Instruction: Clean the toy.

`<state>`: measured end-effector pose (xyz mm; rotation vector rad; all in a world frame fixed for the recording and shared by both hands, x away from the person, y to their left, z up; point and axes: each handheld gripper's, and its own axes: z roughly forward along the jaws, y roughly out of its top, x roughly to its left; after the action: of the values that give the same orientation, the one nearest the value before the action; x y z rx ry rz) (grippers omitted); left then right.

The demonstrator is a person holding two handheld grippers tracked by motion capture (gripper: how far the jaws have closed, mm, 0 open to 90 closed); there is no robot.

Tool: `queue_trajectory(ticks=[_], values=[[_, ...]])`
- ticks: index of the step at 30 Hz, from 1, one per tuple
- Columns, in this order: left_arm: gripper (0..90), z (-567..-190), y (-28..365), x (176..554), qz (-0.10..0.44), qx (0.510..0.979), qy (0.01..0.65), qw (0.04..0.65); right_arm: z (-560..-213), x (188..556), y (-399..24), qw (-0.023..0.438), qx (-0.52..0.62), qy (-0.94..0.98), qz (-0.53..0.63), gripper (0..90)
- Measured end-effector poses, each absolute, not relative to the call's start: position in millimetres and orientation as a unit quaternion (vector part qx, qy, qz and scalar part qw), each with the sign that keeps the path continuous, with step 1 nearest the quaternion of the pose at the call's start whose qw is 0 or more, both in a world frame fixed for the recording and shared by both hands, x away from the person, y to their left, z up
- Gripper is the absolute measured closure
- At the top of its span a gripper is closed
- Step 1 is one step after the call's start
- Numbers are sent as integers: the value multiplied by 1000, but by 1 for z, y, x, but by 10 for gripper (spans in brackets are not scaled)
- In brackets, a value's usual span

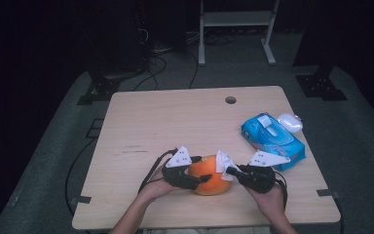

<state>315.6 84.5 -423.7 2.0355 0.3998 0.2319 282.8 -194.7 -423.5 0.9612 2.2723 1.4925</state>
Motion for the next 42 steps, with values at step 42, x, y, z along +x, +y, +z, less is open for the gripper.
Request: queue_trajectory(ticks=[42], values=[[404, -420, 61, 294, 182, 848, 97, 488, -427, 289, -208, 79, 356, 736, 570, 829]])
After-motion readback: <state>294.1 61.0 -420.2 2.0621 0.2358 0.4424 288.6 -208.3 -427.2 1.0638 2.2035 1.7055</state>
